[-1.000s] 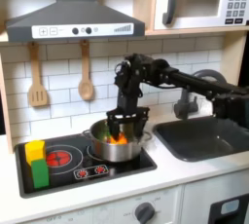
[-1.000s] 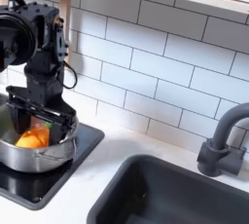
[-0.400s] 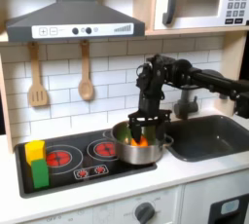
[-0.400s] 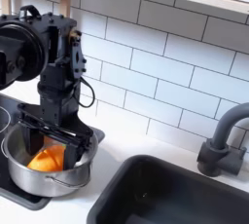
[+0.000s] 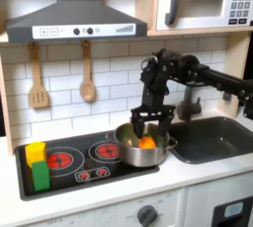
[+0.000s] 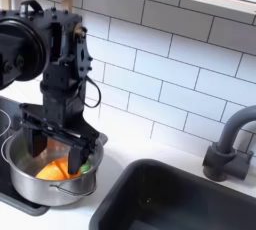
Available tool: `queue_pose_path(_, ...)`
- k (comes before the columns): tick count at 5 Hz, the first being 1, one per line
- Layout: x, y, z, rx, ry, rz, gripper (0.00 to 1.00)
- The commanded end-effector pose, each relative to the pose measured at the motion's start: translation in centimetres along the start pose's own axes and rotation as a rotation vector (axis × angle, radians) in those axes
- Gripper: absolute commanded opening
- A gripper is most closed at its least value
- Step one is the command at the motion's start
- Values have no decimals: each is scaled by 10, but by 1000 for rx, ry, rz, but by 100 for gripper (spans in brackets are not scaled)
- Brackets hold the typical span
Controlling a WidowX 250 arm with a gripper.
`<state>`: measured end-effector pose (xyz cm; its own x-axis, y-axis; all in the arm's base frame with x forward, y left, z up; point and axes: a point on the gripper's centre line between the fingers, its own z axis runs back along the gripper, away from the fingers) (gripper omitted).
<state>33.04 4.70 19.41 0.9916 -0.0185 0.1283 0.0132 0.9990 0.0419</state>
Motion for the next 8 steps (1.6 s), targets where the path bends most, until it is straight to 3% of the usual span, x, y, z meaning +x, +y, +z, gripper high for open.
queue_pose_path(1, -4, 36, 20, 70, -34, 66, 100)
queue_pose_path(3, -20, 74, 37, 124, -50, 191, 100)
queue_pose_path(4, -30, 93, 40, 182, -43, 232, 100)
queue_pose_path(6, -41, 131, 53, 340, -66, 260, 100)
queue_pose_path(8, -48, 152, 53, 399, -58, 261, 100)
